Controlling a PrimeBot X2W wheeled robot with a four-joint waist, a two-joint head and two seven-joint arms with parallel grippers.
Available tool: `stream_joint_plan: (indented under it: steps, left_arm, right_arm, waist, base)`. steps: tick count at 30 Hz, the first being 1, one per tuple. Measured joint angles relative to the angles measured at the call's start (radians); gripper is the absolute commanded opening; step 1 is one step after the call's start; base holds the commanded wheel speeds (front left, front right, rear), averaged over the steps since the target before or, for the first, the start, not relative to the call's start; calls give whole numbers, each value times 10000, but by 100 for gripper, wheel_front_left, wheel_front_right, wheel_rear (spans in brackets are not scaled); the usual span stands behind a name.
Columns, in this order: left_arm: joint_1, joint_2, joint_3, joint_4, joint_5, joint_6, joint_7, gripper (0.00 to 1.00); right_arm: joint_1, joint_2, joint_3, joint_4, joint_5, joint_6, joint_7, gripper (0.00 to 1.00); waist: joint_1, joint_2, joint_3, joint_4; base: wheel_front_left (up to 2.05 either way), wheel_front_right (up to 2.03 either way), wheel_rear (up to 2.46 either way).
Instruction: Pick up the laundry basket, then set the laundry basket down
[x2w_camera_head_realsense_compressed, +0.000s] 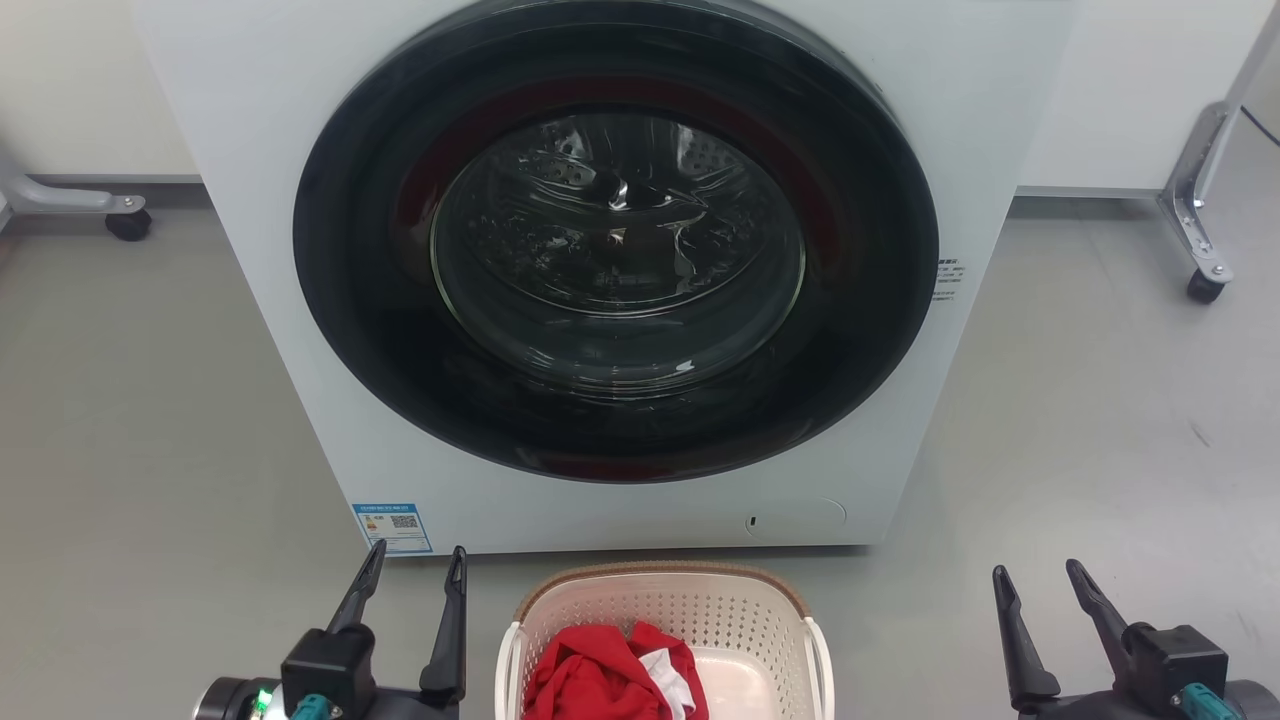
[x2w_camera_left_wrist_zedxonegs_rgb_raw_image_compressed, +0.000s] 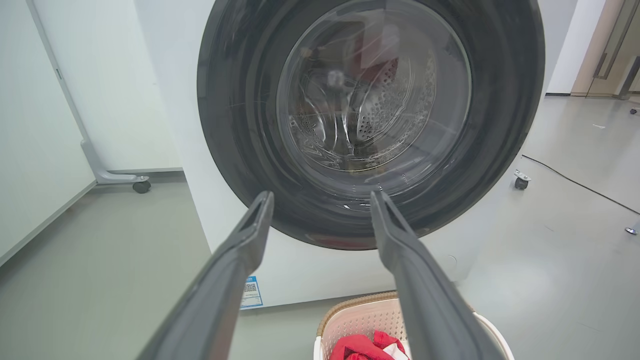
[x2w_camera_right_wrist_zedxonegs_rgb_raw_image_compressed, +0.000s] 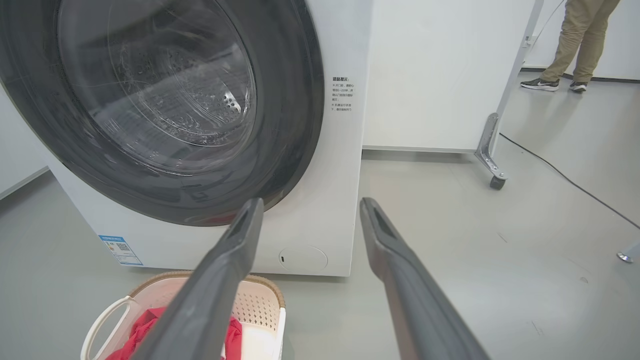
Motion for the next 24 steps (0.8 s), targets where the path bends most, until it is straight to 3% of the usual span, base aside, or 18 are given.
stream_joint_plan:
  steps: [5,24]
  left_arm:
    - [-16,2,-104,109,594,125,-157,100]
    - [-20,-48,40,472,602,159,-159,100]
  right_arm:
    - [-12,-109,111,82,-575,-84,-176,100]
    - [-13,-113,-65,132,-571,-82,-176,100]
  waist:
    - [0,0,-6,17]
    - [0,-1,-19,-12]
  base:
    - [0,0,0]
    - [0,0,0]
